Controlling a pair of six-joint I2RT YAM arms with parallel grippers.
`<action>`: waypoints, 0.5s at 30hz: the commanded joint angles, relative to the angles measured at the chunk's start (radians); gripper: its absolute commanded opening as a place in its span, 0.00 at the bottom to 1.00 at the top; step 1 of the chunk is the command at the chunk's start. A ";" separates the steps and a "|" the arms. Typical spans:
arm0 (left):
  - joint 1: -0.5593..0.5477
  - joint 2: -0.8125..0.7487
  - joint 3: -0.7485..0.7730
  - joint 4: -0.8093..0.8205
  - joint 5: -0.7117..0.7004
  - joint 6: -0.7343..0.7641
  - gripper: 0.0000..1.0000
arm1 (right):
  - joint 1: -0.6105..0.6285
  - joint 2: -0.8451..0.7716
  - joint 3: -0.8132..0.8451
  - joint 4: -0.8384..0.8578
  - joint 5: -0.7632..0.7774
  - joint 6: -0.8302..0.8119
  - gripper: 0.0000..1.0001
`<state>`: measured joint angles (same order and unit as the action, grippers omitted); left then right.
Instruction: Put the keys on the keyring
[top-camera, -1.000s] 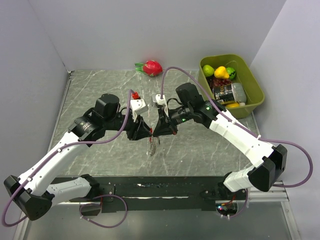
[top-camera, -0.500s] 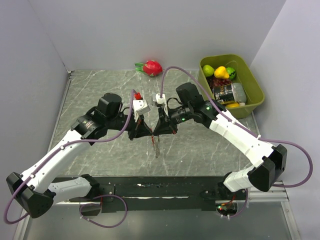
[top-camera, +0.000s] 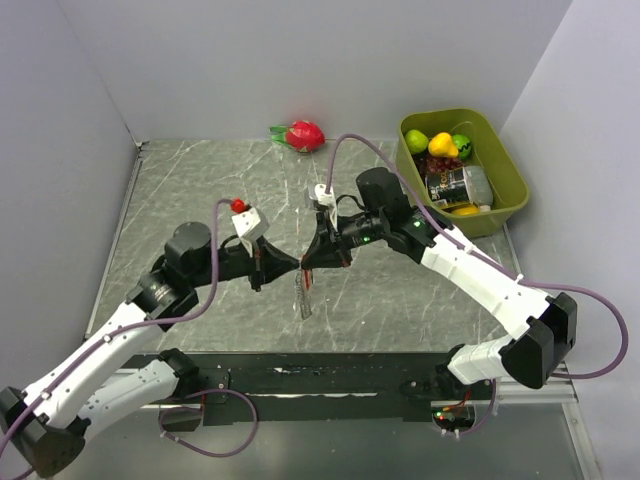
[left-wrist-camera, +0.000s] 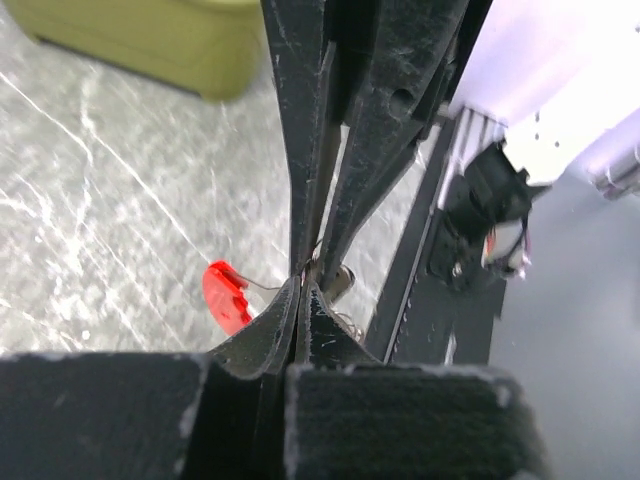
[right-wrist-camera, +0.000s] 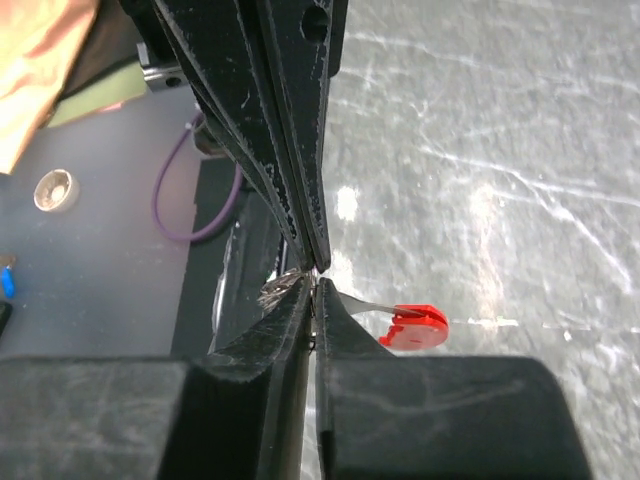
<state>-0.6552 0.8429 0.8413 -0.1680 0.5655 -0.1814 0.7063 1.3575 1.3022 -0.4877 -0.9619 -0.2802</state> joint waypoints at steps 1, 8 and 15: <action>-0.001 -0.071 -0.060 0.283 -0.102 -0.130 0.01 | 0.001 -0.054 -0.023 0.118 -0.047 0.053 0.24; -0.001 -0.070 -0.090 0.357 -0.095 -0.164 0.01 | 0.002 -0.106 -0.079 0.198 -0.034 0.079 0.52; -0.001 -0.113 -0.128 0.418 -0.087 -0.161 0.01 | -0.021 -0.199 -0.164 0.325 0.046 0.143 0.74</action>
<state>-0.6563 0.7746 0.7330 0.1211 0.4789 -0.3206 0.7029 1.2327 1.1782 -0.3008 -0.9630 -0.1936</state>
